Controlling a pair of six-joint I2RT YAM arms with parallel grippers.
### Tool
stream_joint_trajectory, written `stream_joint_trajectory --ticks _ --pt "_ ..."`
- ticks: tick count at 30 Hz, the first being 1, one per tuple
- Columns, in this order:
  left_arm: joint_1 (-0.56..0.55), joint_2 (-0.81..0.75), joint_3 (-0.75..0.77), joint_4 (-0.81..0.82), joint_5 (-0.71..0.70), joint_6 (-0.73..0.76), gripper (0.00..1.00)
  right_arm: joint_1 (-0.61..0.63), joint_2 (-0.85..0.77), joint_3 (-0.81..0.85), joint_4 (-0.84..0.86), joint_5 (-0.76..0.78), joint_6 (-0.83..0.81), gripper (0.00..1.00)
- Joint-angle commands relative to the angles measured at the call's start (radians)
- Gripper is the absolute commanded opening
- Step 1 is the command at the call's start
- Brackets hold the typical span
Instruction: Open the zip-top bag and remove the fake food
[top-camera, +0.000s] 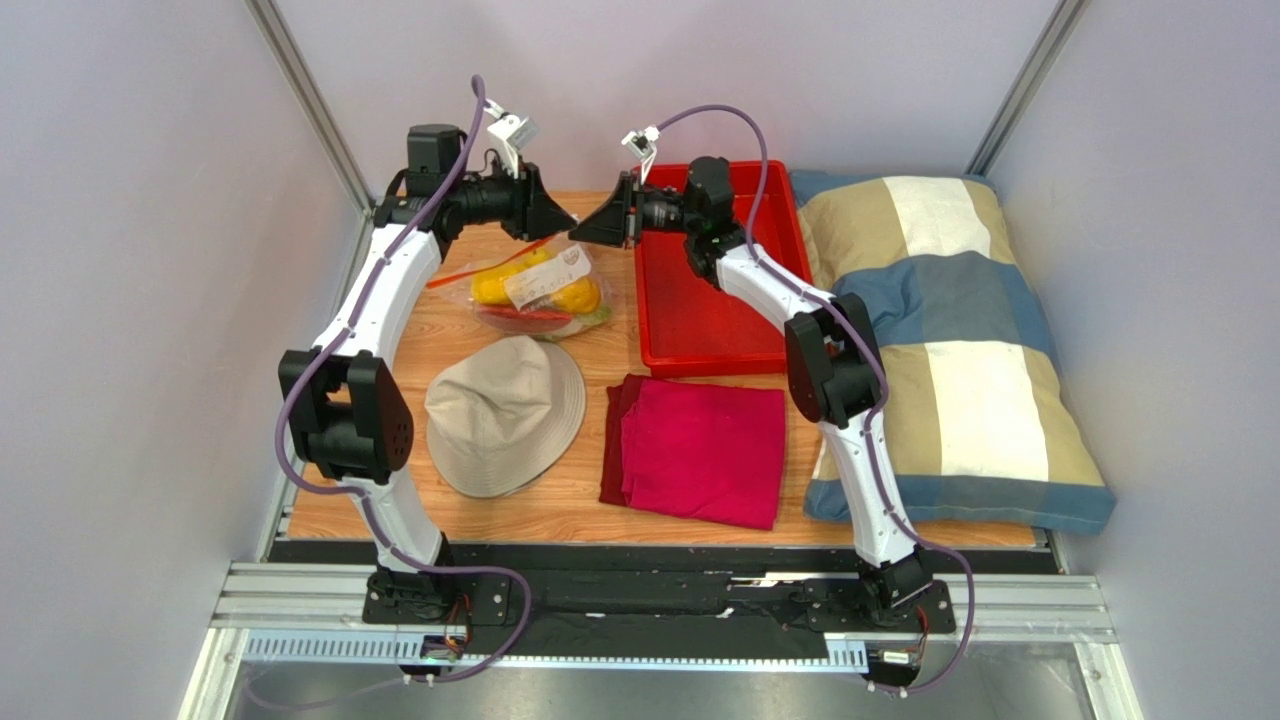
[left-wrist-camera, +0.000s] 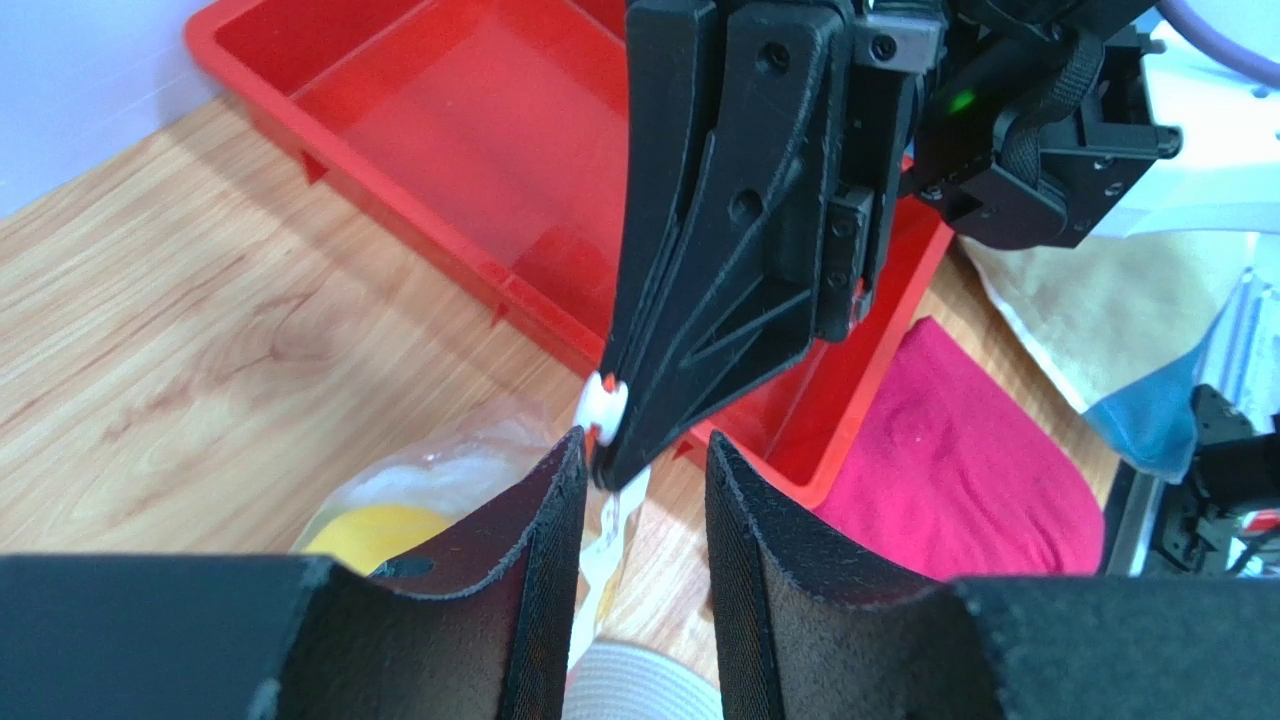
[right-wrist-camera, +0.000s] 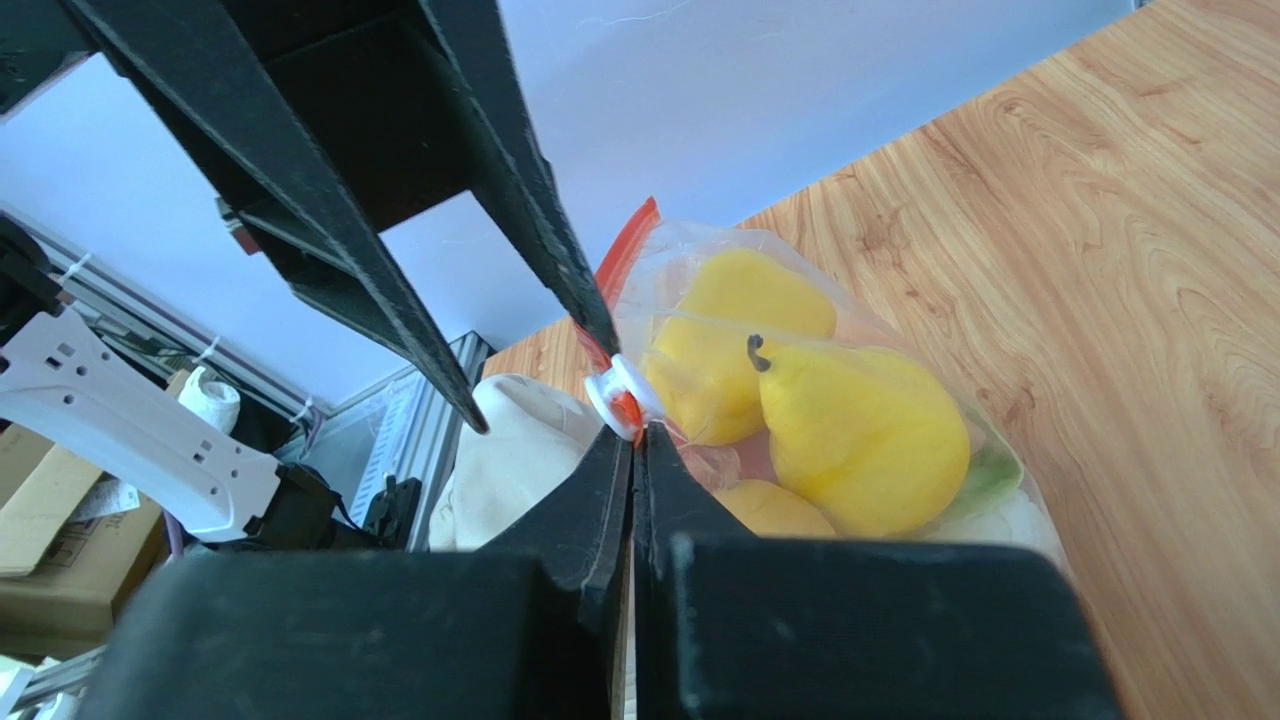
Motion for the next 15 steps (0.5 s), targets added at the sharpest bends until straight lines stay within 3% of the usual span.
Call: stream_joint_trajectory --ticks 1,11,14,15 --pt "-0.01 0.023 0.05 0.045 0.049 -0.001 0.39 0.008 0.006 0.045 0.069 -0.024 0.03 0.0" --pt "-0.015 0.056 0.066 0.071 0.042 0.032 0.38 0.006 0.014 0.053 0.102 -0.053 0.065 0.0" --pt "-0.015 0.074 0.086 0.061 0.052 0.029 0.23 0.008 0.014 0.053 0.102 -0.052 0.065 0.0" --pt "-0.015 0.073 0.087 0.056 0.052 0.033 0.13 0.008 0.014 0.052 0.104 -0.046 0.065 0.0"
